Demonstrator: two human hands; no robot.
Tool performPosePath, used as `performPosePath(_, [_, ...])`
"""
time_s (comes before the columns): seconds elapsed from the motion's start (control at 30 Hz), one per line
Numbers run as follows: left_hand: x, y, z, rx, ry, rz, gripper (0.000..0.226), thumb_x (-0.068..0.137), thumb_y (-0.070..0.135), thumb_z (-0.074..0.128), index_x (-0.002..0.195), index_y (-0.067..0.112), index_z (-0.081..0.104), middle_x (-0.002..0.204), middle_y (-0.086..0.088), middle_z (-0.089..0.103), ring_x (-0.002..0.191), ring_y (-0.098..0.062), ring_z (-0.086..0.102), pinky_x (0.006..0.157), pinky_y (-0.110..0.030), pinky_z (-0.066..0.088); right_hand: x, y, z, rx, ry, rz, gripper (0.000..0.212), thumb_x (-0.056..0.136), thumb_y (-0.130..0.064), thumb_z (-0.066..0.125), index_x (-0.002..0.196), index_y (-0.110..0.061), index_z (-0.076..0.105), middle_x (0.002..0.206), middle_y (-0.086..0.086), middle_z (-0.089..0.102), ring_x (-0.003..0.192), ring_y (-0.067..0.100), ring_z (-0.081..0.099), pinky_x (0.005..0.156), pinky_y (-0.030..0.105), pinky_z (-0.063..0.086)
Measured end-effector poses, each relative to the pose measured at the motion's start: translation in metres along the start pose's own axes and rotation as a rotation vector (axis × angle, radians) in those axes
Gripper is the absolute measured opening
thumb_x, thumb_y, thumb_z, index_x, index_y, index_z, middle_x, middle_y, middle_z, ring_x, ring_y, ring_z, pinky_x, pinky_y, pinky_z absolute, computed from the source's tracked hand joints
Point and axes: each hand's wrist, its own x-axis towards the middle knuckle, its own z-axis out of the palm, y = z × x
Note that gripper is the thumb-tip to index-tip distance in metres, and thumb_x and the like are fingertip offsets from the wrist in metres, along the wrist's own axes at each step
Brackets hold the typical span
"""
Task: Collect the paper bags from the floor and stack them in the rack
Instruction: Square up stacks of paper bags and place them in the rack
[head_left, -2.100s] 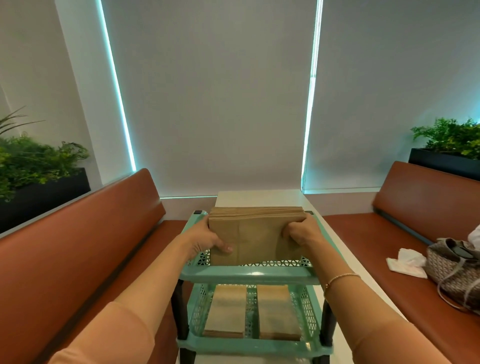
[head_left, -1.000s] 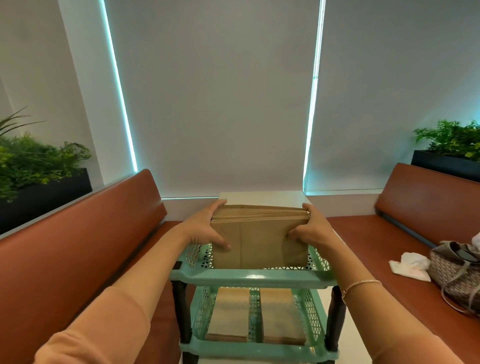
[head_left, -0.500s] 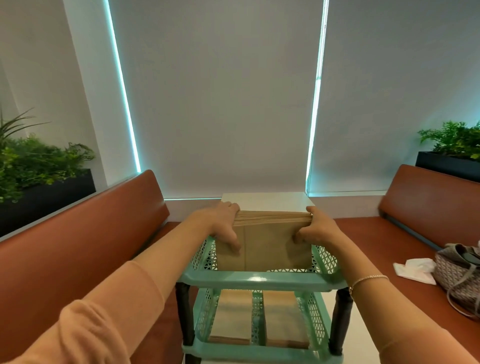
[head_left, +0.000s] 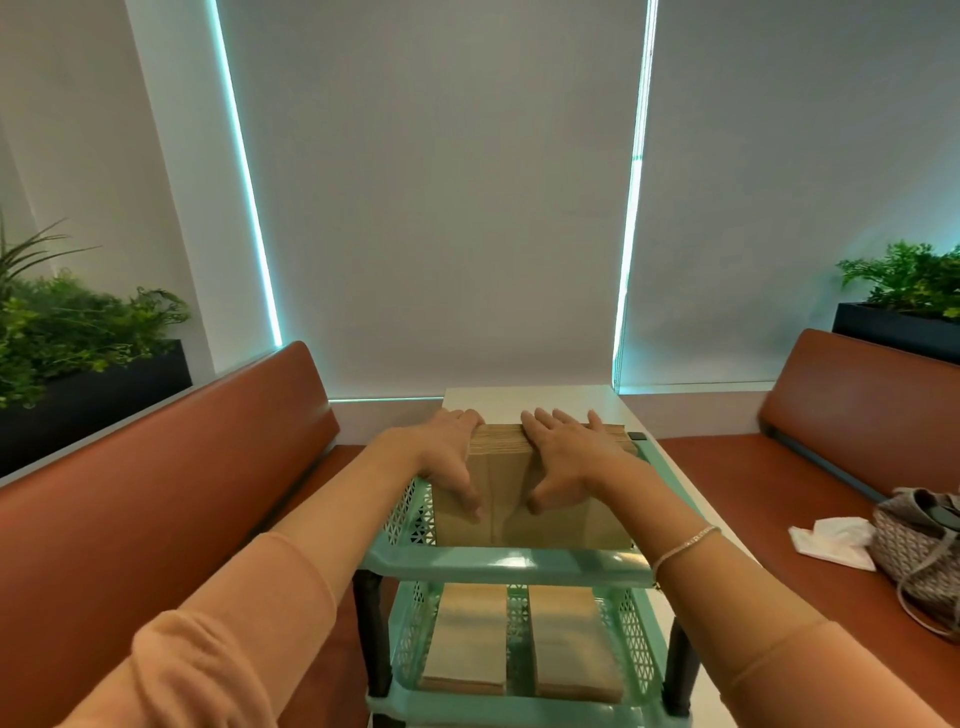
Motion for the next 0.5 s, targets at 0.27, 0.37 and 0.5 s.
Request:
performPosePath(0.27, [-0.002, 0.003, 0.003, -0.043, 0.026, -0.003, 0.101, 0.054, 0.038, 0.089, 0.135, 0.015, 0.033, 0.129, -0.002, 0.045, 0.116, -0.021, 0.044, 0.102, -0.036, 0.041, -0.009, 0.051, -0.007, 0.211, -0.017, 0.204, 0.052, 0.07, -0.019, 0.078, 0.116, -0.015, 0.055, 0.113, 0.005, 0.06, 0.102, 0.02, 0.054, 0.087, 0.031, 0.047])
performPosePath(0.37, [-0.002, -0.002, 0.005, -0.145, 0.041, 0.009, 0.089, 0.054, 0.032, 0.09, 0.128, 0.016, 0.041, 0.122, -0.001, 0.053, 0.109, -0.019, 0.051, 0.097, -0.036, 0.046, -0.014, 0.063, -0.005, 0.353, 0.034, 0.2, 0.04, 0.066, -0.021, 0.082, 0.101, -0.01, 0.065, 0.099, 0.005, 0.066, 0.088, 0.018, 0.056, 0.07, 0.024, 0.045])
performPosePath(0.5, [-0.012, -0.015, 0.006, -0.435, 0.092, -0.011, 0.074, 0.055, 0.022, 0.09, 0.115, 0.019, 0.047, 0.11, 0.0, 0.06, 0.099, -0.016, 0.06, 0.086, -0.035, 0.054, -0.02, 0.072, -0.01, 0.894, 0.242, 0.23, 0.044, 0.063, -0.014, 0.084, 0.101, -0.01, 0.061, 0.099, 0.007, 0.065, 0.096, 0.025, 0.062, 0.076, 0.031, 0.053])
